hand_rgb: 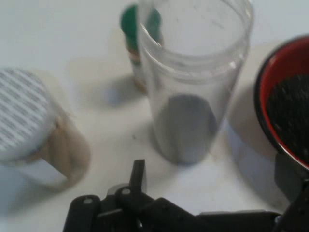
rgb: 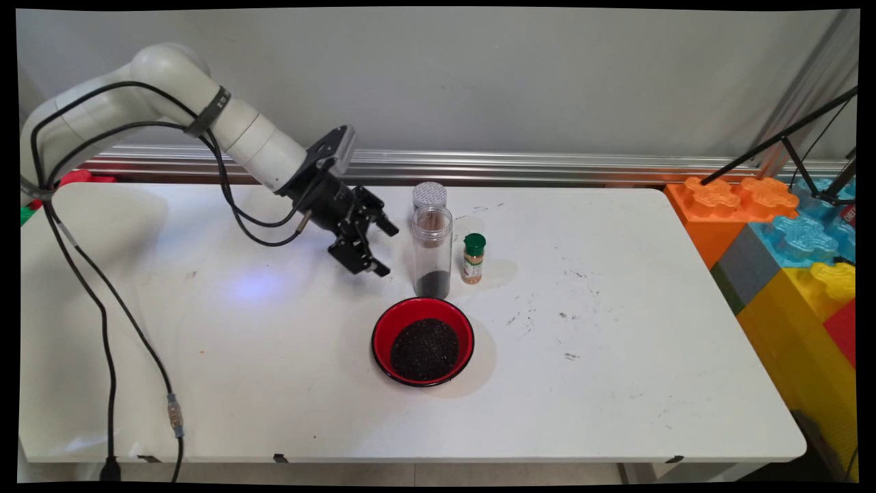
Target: Pick up the black seasoning powder from the table
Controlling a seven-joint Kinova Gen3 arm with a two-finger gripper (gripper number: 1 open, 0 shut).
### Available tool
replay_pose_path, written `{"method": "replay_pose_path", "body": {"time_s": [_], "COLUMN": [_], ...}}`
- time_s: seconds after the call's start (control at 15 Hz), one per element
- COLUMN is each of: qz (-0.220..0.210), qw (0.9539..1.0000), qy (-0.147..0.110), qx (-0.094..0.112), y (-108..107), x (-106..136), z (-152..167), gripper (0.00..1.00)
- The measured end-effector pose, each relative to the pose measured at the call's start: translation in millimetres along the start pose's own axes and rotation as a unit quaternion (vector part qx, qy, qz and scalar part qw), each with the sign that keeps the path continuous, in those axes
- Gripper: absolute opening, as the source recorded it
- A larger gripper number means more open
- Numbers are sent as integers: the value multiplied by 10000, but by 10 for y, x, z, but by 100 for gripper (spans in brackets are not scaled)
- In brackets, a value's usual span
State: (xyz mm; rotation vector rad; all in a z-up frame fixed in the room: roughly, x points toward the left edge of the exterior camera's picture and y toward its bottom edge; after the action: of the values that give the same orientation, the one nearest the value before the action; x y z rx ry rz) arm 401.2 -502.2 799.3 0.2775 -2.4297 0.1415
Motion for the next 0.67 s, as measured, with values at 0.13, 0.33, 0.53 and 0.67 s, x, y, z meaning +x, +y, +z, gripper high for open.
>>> {"method": "replay_pose_path", "body": {"time_s": [0.13,0.33,0.53,0.67], "qz": [-4,-58,-172,-239], "qw": [9996,9977,9946,9924], "qy": [266,653,1002,1194], "qx": [104,183,188,179], "y": [-34,-76,-118,-134], "x": [-30,-85,-136,-173], "z": [20,43,85,111], "gripper": [100,100,100,100]}}
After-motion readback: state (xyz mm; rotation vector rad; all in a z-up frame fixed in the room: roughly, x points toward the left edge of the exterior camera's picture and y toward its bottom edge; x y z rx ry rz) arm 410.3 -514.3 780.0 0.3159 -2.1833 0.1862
